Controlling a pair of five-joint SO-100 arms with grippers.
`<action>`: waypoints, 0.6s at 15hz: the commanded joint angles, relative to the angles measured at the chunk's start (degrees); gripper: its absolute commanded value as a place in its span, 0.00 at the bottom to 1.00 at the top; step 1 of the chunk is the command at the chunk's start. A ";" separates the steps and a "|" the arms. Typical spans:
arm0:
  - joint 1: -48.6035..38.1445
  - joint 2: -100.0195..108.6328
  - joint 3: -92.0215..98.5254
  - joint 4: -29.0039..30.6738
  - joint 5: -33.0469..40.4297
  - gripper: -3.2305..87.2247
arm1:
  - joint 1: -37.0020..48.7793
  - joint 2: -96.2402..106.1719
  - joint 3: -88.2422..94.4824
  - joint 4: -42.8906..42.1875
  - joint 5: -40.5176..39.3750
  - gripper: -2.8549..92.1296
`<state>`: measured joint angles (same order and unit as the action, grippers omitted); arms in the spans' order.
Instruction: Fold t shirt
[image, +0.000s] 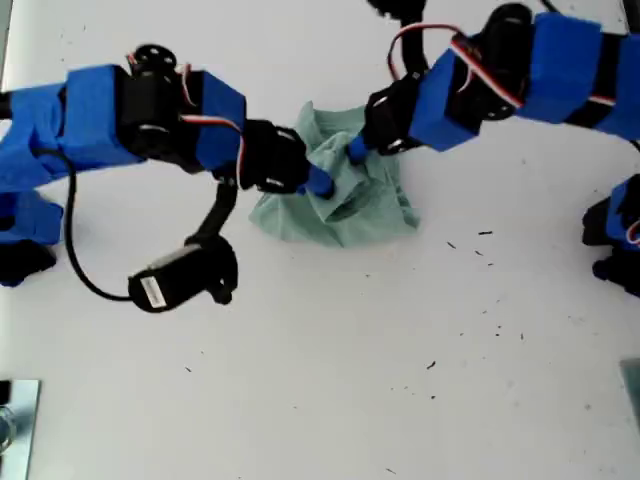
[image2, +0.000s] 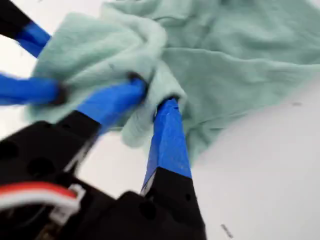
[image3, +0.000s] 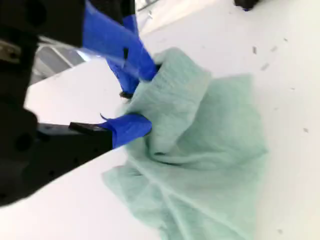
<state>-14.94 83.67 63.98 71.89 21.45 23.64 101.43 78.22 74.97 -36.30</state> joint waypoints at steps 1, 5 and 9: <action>-9.14 16.00 9.49 0.70 1.49 0.42 | 11.16 21.09 14.15 -5.62 0.53 0.52; -19.25 42.89 44.74 -9.93 2.29 0.40 | 26.89 71.63 50.63 -6.15 2.20 0.49; -5.80 67.94 76.73 -16.79 -10.63 0.35 | 17.14 96.94 72.86 0.44 7.73 0.43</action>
<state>-28.74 140.98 132.80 57.22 17.31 44.47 188.53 144.49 74.79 -30.76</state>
